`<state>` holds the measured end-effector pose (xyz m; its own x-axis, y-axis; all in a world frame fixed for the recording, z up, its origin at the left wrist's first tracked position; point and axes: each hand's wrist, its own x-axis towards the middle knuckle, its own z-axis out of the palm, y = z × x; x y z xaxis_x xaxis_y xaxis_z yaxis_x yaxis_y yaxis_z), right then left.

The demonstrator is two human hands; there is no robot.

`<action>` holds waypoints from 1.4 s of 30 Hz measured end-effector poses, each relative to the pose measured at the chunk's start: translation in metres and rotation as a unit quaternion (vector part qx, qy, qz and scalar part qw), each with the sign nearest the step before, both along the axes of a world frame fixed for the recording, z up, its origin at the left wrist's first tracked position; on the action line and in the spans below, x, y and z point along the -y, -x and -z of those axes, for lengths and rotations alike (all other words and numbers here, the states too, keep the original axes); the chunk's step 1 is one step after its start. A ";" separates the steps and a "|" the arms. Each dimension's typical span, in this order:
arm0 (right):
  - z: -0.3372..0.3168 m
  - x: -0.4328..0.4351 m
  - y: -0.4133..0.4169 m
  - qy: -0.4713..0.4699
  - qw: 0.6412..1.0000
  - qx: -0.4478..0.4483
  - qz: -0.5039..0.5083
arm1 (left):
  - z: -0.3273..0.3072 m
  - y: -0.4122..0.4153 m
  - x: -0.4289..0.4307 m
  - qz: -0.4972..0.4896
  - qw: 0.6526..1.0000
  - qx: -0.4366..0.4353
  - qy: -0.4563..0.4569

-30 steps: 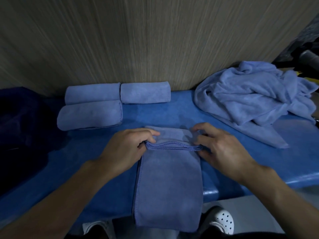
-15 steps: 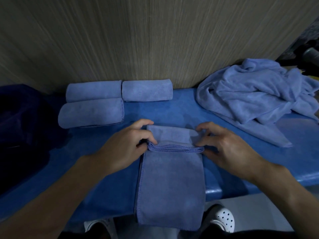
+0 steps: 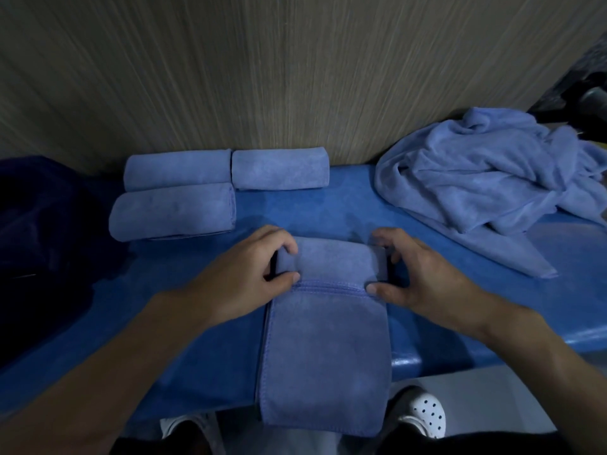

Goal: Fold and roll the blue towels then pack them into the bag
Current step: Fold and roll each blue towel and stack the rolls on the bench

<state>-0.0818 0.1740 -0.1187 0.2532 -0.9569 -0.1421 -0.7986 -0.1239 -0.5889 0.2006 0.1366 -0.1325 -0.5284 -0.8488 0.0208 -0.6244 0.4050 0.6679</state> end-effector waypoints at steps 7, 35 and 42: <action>0.000 0.010 -0.002 -0.032 0.999 -0.023 0.005 | -0.002 -0.001 0.003 -0.017 0.998 0.032 -0.050; 0.002 0.021 -0.005 0.137 0.990 0.044 -0.008 | -0.010 0.004 0.007 0.021 0.995 -0.042 0.084; -0.006 -0.002 0.002 0.057 0.997 0.010 -0.047 | -0.010 0.005 -0.001 0.017 0.996 -0.085 -0.018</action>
<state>-0.0834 0.1762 -0.1130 0.3444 -0.9384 -0.0284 -0.7683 -0.2644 -0.5830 0.1956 0.1374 -0.1224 -0.5483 -0.8323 0.0818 -0.4874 0.3975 0.7775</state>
